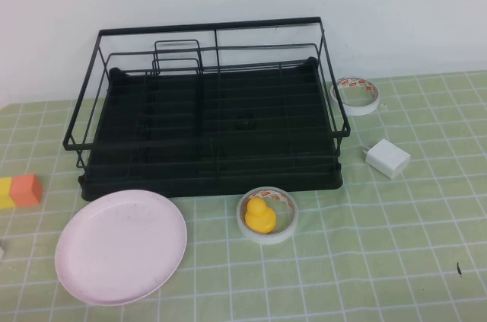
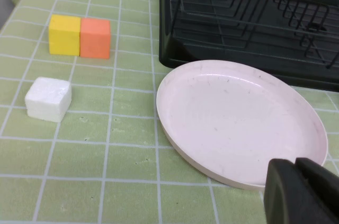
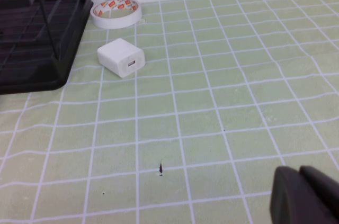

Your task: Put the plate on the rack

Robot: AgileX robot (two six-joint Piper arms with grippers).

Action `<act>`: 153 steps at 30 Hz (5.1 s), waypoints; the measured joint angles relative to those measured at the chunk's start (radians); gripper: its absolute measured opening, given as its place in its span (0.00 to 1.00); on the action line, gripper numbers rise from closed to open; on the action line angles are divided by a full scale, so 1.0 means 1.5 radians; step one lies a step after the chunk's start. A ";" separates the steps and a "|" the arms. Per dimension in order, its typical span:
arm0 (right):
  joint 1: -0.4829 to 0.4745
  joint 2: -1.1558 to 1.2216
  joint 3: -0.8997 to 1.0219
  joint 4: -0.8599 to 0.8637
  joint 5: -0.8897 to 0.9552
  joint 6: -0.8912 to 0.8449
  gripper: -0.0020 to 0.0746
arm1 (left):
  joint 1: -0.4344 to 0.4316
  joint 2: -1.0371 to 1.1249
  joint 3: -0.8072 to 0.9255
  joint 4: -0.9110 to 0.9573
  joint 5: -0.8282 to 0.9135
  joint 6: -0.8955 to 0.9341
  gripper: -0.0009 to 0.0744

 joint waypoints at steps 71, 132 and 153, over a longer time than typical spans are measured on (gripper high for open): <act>0.000 0.000 0.005 0.001 -0.418 -0.032 0.02 | 0.000 0.000 0.007 -0.016 -0.432 -0.012 0.01; 0.357 1.290 -0.776 0.869 0.243 -0.693 0.03 | 0.000 0.390 -0.329 0.026 0.147 -0.007 0.01; 0.419 1.477 -0.902 1.070 0.236 -0.654 0.47 | 0.000 0.390 -0.327 0.026 0.123 -0.028 0.01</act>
